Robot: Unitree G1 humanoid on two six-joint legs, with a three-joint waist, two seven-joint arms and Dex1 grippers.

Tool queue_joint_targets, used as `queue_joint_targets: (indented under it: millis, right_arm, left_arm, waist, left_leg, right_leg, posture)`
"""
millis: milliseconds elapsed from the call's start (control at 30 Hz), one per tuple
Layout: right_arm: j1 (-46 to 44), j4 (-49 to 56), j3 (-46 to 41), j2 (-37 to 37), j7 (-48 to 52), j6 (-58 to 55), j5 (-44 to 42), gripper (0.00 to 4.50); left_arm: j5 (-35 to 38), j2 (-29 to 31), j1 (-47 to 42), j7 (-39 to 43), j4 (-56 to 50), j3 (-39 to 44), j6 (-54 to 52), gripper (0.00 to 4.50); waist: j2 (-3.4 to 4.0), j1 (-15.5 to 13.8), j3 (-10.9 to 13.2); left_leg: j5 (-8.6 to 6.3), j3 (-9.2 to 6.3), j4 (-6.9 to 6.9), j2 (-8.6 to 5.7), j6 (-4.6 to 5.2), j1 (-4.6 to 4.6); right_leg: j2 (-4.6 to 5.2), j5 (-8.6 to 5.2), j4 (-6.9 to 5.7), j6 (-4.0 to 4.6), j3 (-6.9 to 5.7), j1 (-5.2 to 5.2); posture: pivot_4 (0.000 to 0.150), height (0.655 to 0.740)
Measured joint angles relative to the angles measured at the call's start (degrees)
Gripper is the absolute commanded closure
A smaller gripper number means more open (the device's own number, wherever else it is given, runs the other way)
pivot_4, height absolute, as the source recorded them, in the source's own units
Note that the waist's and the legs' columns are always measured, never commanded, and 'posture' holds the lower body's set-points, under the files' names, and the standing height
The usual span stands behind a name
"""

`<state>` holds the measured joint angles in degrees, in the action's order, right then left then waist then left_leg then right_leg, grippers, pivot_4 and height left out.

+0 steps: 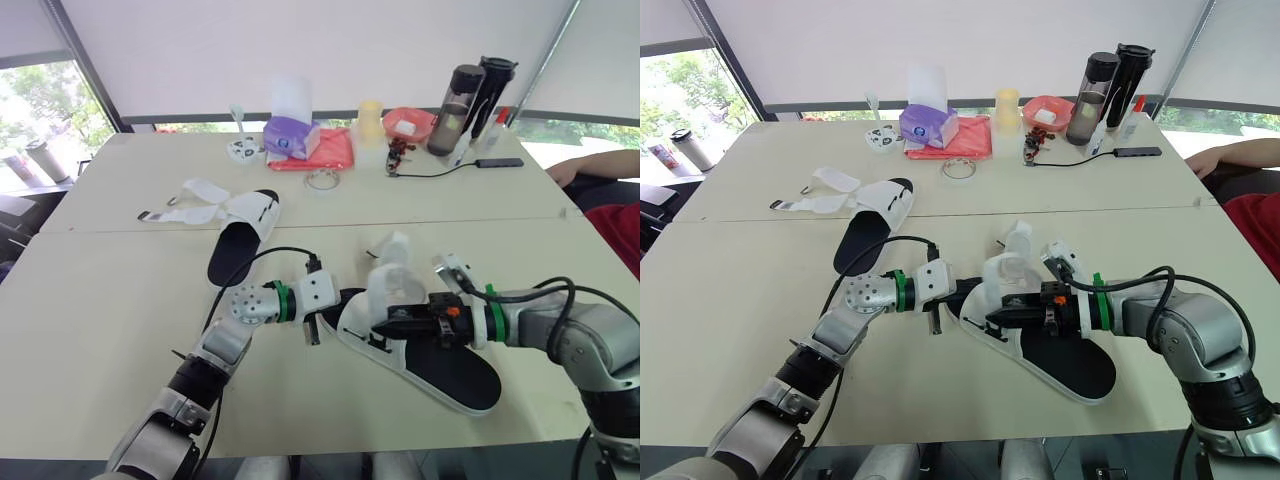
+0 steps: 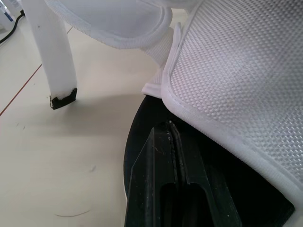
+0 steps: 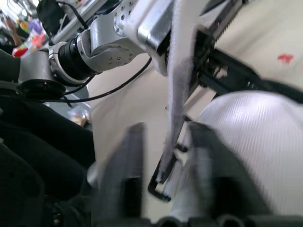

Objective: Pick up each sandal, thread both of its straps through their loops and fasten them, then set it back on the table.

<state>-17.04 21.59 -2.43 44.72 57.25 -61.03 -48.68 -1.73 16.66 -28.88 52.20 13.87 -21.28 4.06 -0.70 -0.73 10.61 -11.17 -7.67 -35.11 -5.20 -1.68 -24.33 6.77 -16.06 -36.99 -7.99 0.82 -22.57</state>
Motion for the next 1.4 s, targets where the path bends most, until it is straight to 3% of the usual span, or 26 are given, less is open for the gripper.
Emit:
queue_joint_targets:
  millis: [33, 300, 400, 567, 933, 1400]
  right_arm:
    - [0.44, 0.56, -0.63, 0.00, -0.59, -0.15, -0.41, 0.96]
    - [5.92, 7.02, -6.97, -3.10, -10.95, -4.22, -8.15, 0.96]
    - [6.35, 8.08, -7.00, -5.43, -15.65, -5.02, -9.87, 1.87]
    - [6.93, 8.69, -7.02, -7.98, -22.29, -5.02, -11.04, 4.38]
    - [8.65, 12.00, -7.27, -3.33, -25.49, -5.24, -14.79, 4.45]
    - [6.71, 8.40, -3.28, 1.62, -22.15, -3.48, -9.73, 4.45]
  left_arm:
    - [0.00, 0.01, 0.02, -0.01, 0.03, 0.02, 0.00, 4.50]
    - [0.00, 0.02, 0.08, -0.17, 0.18, 0.04, 0.04, 4.50]
    - [0.00, -0.14, 0.00, -0.28, 0.48, 0.04, 0.15, 4.50]
    - [-0.01, -0.43, -0.05, -0.28, 0.74, 0.02, 0.33, 4.50]
    - [2.38, -0.26, 1.48, 1.37, -2.61, 0.22, -3.96, 4.50]
    - [8.23, 4.39, 4.58, 8.82, -11.72, 0.10, -15.34, 4.50]
  waist:
    - [0.00, 0.02, 0.00]
    - [0.00, 0.00, 0.00]
    - [0.01, -0.01, -0.01]
    - [0.01, -0.02, -0.01]
    - [0.01, -0.03, -0.01]
    - [0.02, -0.09, -0.02]
  left_leg:
    - [0.00, 0.00, -0.01, 0.00, 0.00, 0.00]
    - [0.00, 0.00, -0.02, 0.01, 0.00, 0.01]
    - [0.00, 0.00, -0.04, 0.01, 0.01, 0.01]
    - [0.00, 0.00, -0.04, 0.00, 0.01, 0.01]
    - [0.00, 0.00, -0.01, 0.00, 0.01, 0.00]
    - [-0.02, 0.00, 0.00, 0.01, 0.04, -0.01]
  right_leg:
    - [0.00, 0.00, -0.01, 0.00, 0.00, 0.00]
    - [0.00, 0.00, -0.01, 0.00, 0.01, 0.02]
    - [0.00, 0.00, 0.00, 0.01, 0.01, 0.03]
    - [0.00, 0.00, 0.00, 0.01, 0.01, 0.03]
    - [0.00, -0.01, 0.03, 0.00, 0.00, 0.03]
    - [0.02, -0.04, 0.15, 0.05, 0.00, 0.09]
  posture:
    - [0.150, 0.7400]
    - [0.150, 0.7400]
    - [0.150, 0.7400]
    - [0.150, 0.7400]
    - [0.150, 0.7400]
    - [0.150, 0.7400]
